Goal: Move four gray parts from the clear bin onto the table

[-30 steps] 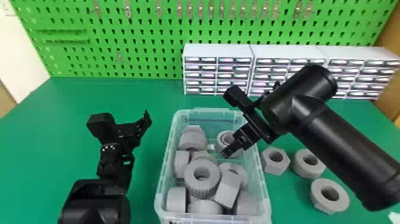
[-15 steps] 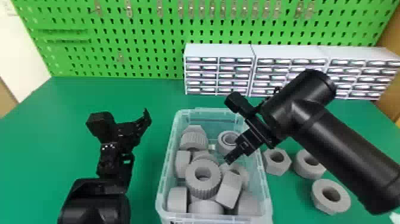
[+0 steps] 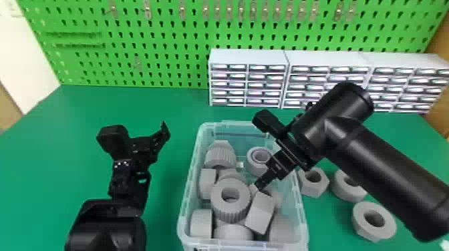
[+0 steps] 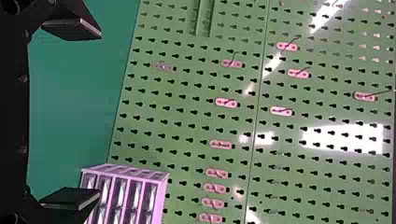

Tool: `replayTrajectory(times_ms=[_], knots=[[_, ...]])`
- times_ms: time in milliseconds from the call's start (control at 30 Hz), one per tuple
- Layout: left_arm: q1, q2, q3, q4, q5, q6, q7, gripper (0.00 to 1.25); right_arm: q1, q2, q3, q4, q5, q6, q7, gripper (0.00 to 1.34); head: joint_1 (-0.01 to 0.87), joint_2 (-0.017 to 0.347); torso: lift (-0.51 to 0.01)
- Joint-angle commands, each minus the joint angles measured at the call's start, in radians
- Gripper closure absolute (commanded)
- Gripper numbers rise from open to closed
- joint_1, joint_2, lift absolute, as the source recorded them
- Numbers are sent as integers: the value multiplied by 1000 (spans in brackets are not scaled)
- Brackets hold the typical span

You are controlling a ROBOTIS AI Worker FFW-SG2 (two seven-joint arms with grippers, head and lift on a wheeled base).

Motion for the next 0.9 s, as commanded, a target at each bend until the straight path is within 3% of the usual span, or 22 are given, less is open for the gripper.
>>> replayTrajectory(times_ms=[0,867], knots=[[-1,0,-2,0,0,0,0,98,-3,-2,11,9,1,-2,0,510,693,72,-52],[-12,5,-5,0,0,0,0,99,-17,-2,45,77,7,-28,0,510,693,72,-52]])
